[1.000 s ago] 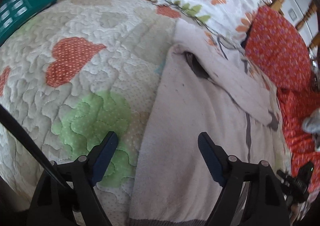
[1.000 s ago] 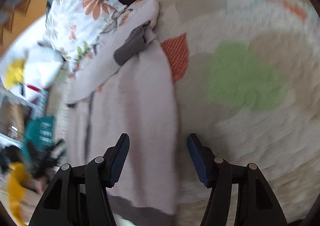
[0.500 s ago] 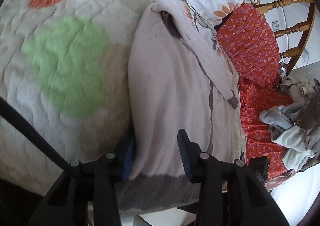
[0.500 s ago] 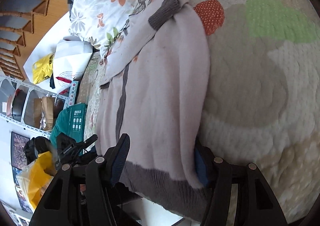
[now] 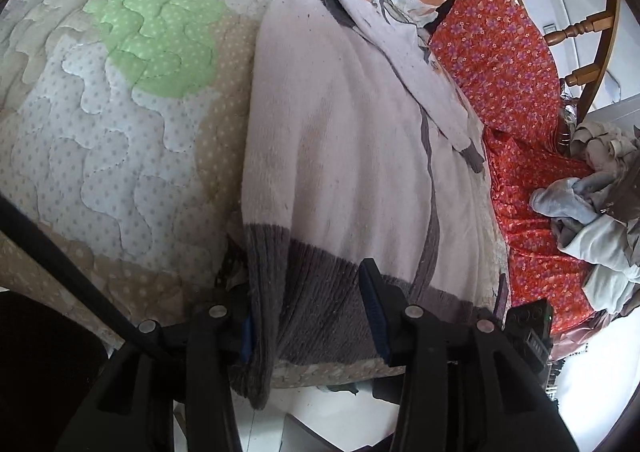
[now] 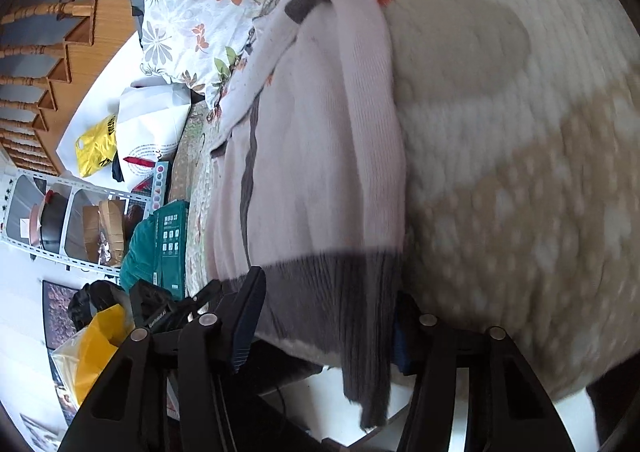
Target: Fold small clothes
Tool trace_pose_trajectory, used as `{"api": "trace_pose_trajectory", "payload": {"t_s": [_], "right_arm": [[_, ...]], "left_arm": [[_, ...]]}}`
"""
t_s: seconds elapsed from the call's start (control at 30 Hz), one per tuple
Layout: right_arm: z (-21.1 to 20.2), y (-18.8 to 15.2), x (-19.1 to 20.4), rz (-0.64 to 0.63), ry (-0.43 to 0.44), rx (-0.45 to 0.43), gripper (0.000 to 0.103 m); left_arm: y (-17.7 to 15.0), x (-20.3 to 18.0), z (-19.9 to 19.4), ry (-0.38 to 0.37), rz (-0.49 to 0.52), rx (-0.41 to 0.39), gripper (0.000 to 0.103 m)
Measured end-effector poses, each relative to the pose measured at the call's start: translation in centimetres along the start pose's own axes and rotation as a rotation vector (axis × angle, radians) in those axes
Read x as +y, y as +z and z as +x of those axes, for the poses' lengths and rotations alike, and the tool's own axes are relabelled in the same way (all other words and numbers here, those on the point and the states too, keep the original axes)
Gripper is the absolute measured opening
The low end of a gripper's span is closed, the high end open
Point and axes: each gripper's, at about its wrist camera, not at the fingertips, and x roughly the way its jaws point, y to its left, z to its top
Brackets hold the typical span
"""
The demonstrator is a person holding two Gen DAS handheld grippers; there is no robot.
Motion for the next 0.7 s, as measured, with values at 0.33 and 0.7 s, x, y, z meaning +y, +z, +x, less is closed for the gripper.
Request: {"api": "trace_pose_trajectory", "payload": {"t_s": [0.33, 0.7], "right_arm": [[-2.2, -1.2, 1.5, -0.057, -0.109, -0.085, 0.008], [-6.0, -5.7, 1.8, -0.104, -0.032, 0.000, 0.007]], "left_arm": [[0.2, -1.6, -3.0, 0.126, 0.041, -0.110, 0.008], [-7.2, -1.3, -8.0, 0.058, 0.001, -0.160, 0.007]]}}
